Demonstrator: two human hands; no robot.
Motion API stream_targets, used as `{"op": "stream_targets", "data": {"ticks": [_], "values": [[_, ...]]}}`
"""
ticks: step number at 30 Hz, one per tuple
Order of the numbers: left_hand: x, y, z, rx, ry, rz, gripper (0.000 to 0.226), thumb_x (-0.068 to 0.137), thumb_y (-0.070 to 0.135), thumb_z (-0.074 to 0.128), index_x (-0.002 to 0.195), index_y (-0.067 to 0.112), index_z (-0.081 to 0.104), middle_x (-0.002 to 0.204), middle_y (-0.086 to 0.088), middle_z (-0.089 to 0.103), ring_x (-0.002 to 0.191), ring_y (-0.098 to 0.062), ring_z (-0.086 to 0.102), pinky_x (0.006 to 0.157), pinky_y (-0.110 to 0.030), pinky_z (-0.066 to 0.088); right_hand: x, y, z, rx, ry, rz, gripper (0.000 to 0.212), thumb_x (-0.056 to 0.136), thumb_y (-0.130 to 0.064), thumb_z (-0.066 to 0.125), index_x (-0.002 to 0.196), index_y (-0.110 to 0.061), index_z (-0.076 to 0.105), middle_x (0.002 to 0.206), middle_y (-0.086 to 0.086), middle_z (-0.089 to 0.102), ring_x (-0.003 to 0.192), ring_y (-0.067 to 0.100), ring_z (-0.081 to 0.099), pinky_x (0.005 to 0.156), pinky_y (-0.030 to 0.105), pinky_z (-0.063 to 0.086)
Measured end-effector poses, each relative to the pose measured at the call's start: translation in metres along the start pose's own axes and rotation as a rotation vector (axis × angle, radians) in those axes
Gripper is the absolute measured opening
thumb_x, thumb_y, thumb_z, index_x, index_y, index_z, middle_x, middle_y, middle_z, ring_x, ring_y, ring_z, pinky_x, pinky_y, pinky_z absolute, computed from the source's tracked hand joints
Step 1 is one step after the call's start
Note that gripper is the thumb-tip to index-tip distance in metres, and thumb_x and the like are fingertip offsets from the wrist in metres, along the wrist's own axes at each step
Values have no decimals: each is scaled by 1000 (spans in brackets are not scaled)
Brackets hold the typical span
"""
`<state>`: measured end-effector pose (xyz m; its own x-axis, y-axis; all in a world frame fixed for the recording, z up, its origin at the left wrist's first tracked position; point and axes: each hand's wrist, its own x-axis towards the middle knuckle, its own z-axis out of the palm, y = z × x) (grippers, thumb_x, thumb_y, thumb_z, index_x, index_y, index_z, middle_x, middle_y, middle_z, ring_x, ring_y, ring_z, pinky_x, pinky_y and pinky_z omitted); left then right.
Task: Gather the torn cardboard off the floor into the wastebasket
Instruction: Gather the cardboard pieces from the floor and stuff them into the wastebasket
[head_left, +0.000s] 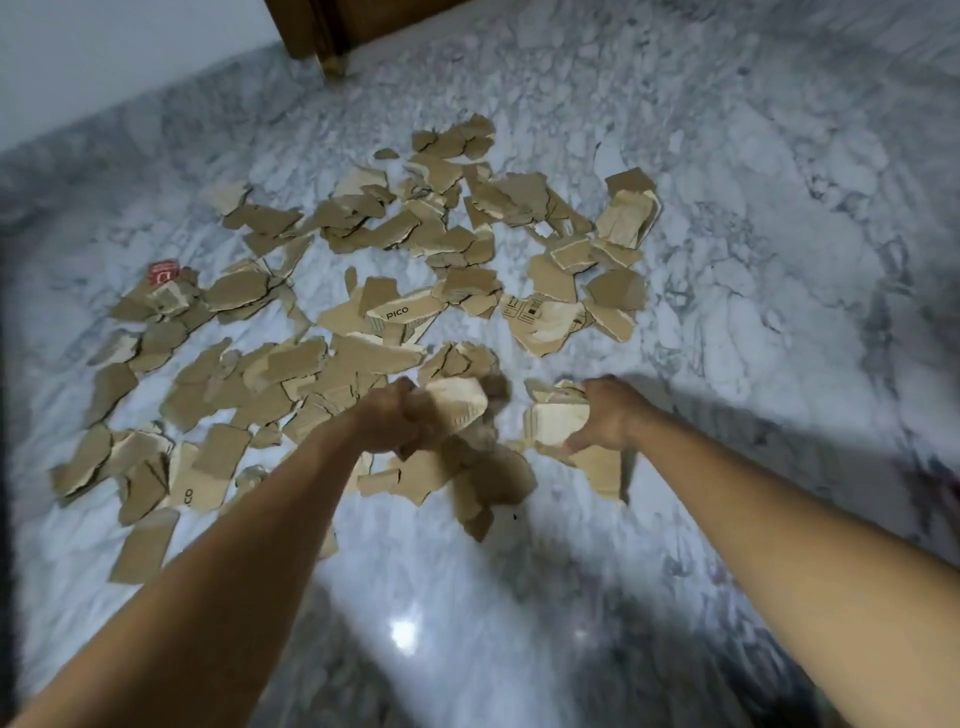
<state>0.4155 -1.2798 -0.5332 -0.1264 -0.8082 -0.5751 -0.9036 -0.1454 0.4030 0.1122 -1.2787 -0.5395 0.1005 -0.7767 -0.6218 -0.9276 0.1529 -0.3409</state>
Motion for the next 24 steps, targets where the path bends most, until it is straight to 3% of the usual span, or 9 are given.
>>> {"op": "stream_targets", "data": {"ticks": [2,4,8,11,13,16,18,20,24], "values": [[-2,-19,-3,305,-167,-24,41,81,39,72,110,11,64,107,-8,69,97,-27,66,82,-34,54,13,-15,7,-83,6,-27,89,67,-41,89,139,-10,46,139,12,42,127,34,48,103,42,47],[-1,-38,13,393,-226,-24,47,79,46,69,115,17,61,121,-7,62,105,-25,60,91,-36,50,27,-24,24,-149,24,-32,83,73,-39,85,139,-10,44,145,12,34,131,37,40,104,45,44],[2,-68,65,371,-103,21,84,67,57,76,140,37,39,137,-6,30,129,-33,35,106,-48,39,46,-28,61,-198,49,-25,92,71,-44,85,144,-11,38,153,6,27,142,33,29,109,46,40],[7,-72,81,282,9,40,94,59,53,82,141,35,39,137,-5,31,124,-34,35,104,-52,40,45,-22,67,-158,103,16,90,74,-42,84,145,-14,36,149,6,31,139,33,32,106,48,41],[12,-72,77,230,11,46,99,54,54,81,140,33,37,133,-7,44,120,-35,42,101,-50,41,40,-19,70,-101,155,55,87,75,-38,85,143,-15,36,149,11,32,137,35,36,105,48,43],[11,-73,68,88,39,42,90,46,49,81,121,34,35,114,-5,62,105,-33,56,88,-48,51,30,-19,78,-6,248,54,78,76,-25,84,136,-18,35,142,13,43,125,37,50,94,42,48],[7,-68,62,-42,34,47,75,56,34,82,112,30,32,107,-5,65,98,-32,61,81,-48,54,23,-17,76,94,279,66,76,72,-18,87,128,-23,35,131,12,52,114,37,57,85,40,51],[3,-62,57,-131,24,48,67,68,20,79,111,27,29,99,-8,66,91,-32,64,75,-42,55,18,-13,67,160,276,96,80,67,-22,91,132,-20,43,129,10,58,116,34,59,90,40,53],[-3,-58,34,-217,43,57,77,74,14,79,131,24,29,102,-6,66,92,-28,63,76,-28,47,6,-20,45,110,124,80,88,62,-38,93,136,-13,54,132,6,60,120,25,58,96,33,50]]}}
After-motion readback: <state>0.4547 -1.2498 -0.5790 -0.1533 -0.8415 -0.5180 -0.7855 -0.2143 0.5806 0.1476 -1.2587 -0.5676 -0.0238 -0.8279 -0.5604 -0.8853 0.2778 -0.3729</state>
